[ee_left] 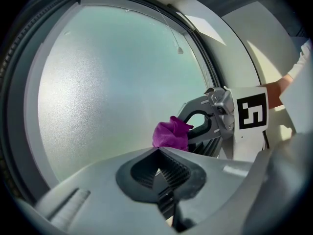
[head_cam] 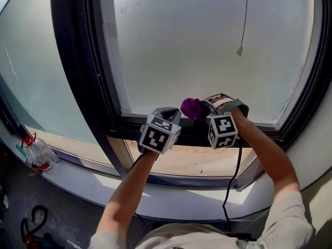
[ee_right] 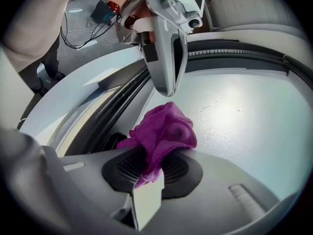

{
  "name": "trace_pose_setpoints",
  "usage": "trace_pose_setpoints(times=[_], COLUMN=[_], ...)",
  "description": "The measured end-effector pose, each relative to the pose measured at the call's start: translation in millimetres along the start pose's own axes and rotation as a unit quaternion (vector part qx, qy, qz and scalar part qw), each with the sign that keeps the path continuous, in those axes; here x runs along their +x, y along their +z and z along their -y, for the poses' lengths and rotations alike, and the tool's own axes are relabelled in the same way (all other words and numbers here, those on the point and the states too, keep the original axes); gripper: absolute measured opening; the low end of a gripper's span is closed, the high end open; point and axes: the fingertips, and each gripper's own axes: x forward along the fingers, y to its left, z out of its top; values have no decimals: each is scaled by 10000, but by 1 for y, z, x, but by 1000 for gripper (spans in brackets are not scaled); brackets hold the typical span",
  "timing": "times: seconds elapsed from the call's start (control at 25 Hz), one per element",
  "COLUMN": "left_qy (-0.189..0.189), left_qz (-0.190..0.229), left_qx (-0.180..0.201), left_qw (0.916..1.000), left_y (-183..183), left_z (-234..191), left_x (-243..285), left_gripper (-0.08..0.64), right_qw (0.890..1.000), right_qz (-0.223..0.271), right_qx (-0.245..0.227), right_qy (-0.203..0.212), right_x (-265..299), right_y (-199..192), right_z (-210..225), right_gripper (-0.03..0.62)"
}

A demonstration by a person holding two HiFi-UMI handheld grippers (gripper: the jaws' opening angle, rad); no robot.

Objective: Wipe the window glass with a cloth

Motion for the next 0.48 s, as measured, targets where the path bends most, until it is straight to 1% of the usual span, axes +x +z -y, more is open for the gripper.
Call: trace_pose_setpoints(times=[0.08, 0.2, 0.36, 0.48], left_qy=[0, -24, -76, -136], left_qz=[-3, 15, 96, 139], left_qx=[2, 48, 99, 152], left_qw=[10000, 10000, 9999, 9997], left_y=[-1, 2, 12, 18], left_z=[0, 3, 7, 14], left_x=[0, 1, 4, 9], left_gripper=[8, 8, 8, 8], right_qw=[10000, 10000, 9998, 9993], right_qz=[-19, -38, -129, -211], right_qx=[-32, 32, 157, 264], right_qy=[60, 35, -10, -133], right_x=[1, -4, -16, -26], right_y=[1, -3, -19, -33], right_z=[-2, 2, 7, 10], right_gripper=[104, 106, 106, 106])
